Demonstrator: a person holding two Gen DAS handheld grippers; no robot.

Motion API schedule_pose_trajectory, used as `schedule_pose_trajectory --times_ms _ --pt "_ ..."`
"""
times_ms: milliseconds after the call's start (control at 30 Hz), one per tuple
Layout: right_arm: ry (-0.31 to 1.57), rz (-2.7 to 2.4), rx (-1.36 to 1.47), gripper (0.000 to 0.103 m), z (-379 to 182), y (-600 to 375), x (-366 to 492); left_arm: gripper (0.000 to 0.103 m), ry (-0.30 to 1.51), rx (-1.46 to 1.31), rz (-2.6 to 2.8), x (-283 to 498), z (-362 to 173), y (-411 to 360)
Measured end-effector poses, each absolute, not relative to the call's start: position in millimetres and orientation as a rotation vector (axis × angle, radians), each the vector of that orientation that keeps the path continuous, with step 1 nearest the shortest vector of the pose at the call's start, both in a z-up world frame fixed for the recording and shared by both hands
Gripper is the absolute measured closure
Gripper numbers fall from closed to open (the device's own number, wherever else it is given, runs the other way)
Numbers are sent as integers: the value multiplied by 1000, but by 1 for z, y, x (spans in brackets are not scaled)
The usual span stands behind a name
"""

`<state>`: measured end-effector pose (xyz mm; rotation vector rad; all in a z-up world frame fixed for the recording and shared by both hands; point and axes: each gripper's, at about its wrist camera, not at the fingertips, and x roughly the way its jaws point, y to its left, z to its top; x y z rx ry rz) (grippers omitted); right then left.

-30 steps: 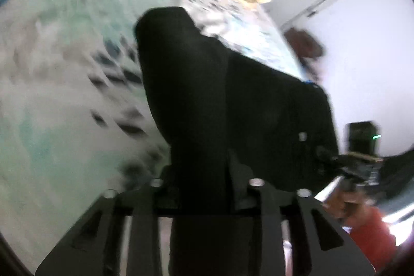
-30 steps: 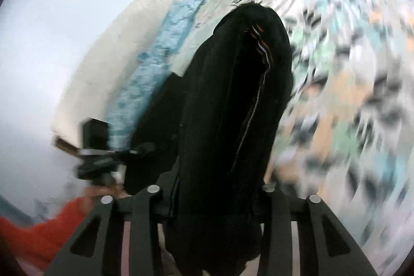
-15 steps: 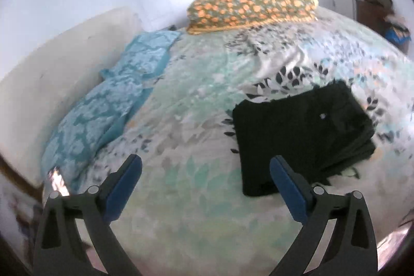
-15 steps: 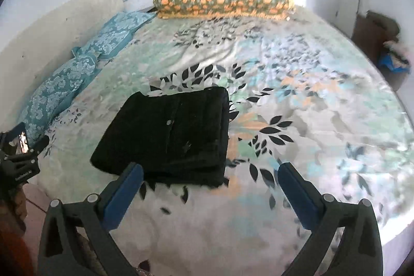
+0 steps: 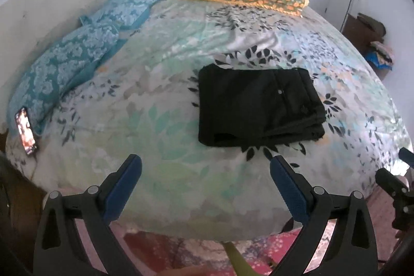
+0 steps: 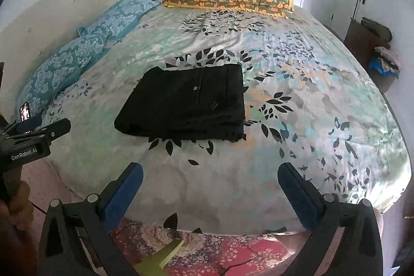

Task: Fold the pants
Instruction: 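Release the pants on the bed and withdraw both grippers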

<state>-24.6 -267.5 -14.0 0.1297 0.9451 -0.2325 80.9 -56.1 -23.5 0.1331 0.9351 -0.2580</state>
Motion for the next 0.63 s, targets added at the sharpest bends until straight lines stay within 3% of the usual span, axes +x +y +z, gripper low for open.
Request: schedule_pose_trajectory --times_ms 633 --pt "937 -228 116 0 -15 -259 -22 3 930 124 -250 76 -24 -56"
